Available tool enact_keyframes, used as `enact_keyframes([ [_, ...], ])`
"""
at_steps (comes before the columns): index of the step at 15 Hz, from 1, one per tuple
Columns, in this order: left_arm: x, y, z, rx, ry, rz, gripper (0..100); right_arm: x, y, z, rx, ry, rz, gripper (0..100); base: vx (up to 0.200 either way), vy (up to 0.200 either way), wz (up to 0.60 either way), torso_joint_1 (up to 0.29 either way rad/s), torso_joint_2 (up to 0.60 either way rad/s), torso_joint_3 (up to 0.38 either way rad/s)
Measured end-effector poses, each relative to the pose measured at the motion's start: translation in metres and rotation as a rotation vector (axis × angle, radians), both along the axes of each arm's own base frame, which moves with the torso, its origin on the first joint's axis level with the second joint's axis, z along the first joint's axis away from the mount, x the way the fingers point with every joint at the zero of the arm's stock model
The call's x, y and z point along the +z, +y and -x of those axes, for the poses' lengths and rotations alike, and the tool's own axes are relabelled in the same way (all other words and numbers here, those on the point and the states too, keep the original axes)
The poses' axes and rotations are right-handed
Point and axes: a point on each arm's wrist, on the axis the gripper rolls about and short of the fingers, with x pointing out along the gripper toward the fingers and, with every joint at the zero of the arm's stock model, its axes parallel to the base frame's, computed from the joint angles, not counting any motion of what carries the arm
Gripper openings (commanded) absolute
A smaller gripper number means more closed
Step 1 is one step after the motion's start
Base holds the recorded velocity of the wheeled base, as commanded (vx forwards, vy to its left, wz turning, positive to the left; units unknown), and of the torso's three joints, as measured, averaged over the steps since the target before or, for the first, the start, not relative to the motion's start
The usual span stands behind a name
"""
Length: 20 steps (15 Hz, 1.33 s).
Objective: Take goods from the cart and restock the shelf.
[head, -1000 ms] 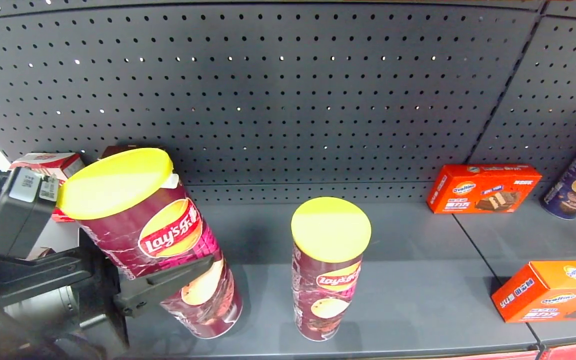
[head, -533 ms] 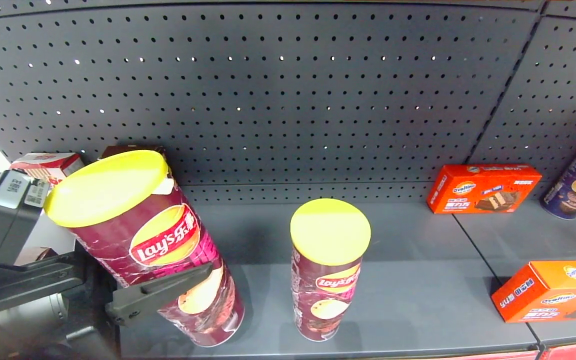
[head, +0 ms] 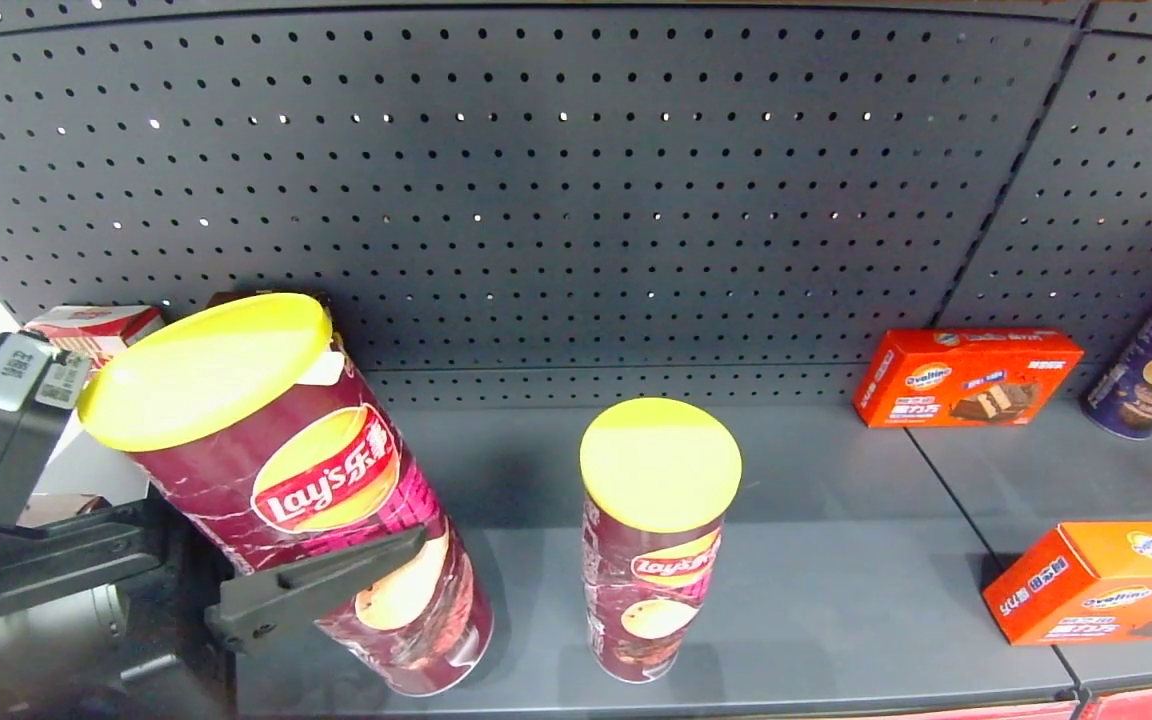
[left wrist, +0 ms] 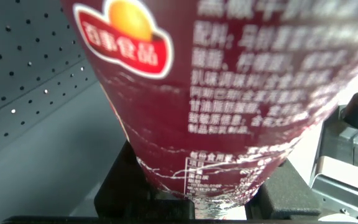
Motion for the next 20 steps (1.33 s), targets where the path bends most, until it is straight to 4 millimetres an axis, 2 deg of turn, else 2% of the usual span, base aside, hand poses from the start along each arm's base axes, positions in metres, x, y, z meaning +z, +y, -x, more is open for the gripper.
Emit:
enact_keyframes([
  [7, 0.02, -0.006, -0.016, 0.011, 0.044, -0.019, 0, 0.0, 0.0, 0.0, 0.0, 0.001, 0.0, 100, 0.0, 0.0, 0.0, 0.0, 0.0, 0.0],
  [11, 0.041, -0.014, -0.037, 0.024, 0.059, -0.027, 0, 0.0, 0.0, 0.0, 0.0, 0.0, 0.0, 100, 0.0, 0.0, 0.0, 0.0, 0.0, 0.0],
  [13, 0.045, -0.016, -0.048, 0.018, 0.055, -0.033, 0, 0.0, 0.0, 0.0, 0.0, 0.001, 0.0, 100, 0.0, 0.0, 0.0, 0.0, 0.0, 0.0],
  [20, 0.029, -0.037, -0.107, 0.006, 0.054, -0.115, 0, 0.0, 0.0, 0.0, 0.0, 0.001, -0.001, 100, 0.0, 0.0, 0.0, 0.0, 0.0, 0.0],
])
